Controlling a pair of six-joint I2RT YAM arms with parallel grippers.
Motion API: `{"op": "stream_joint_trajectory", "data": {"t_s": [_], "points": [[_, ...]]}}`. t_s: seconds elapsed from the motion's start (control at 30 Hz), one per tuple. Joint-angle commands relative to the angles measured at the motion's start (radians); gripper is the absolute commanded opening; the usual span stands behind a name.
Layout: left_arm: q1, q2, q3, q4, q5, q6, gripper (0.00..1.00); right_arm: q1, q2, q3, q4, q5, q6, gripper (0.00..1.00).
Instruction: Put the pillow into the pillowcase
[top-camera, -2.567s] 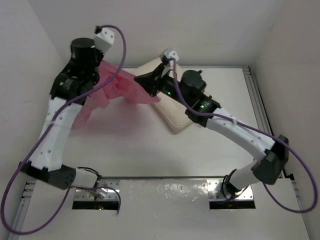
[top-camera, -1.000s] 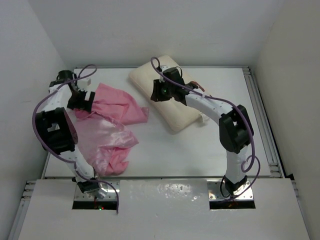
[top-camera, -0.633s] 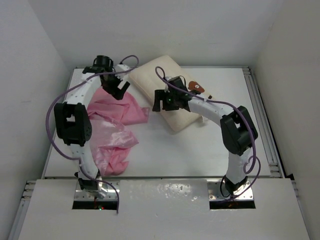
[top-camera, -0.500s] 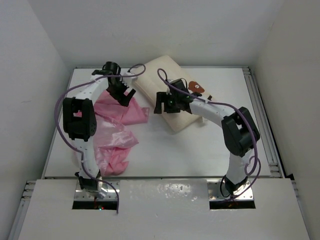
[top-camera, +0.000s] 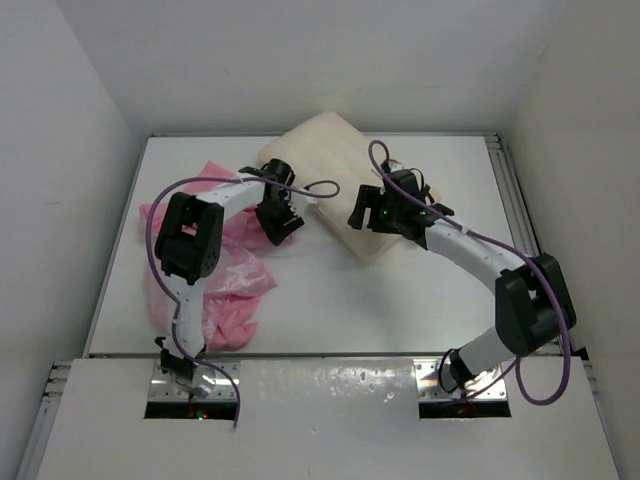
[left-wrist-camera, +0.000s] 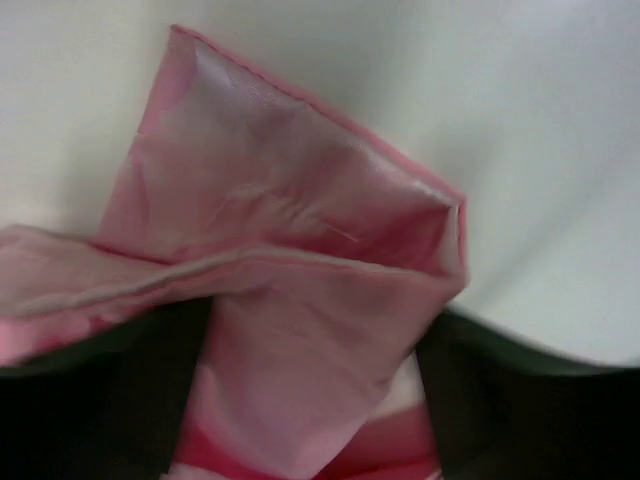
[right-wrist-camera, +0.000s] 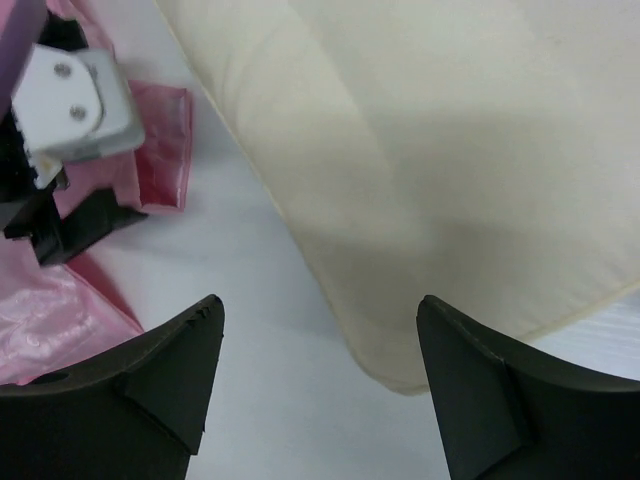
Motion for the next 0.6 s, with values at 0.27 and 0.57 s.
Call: {"op": "stream_joint_trajectory", "data": {"t_s": [0.27, 0.57], "points": [[0.01, -0.026, 0.867, -0.151, -0.079, -0.334, 0.0, -0.06, -0.069, -0.001, 0.04, 0.087, -0.035, 0.81], [-0.048, -0.346, 0.937, 0.183, -0.48, -0.297, 0.0, 0.028, -0.117, 0.027, 0.172, -0.066, -0.228, 0.89]]}}
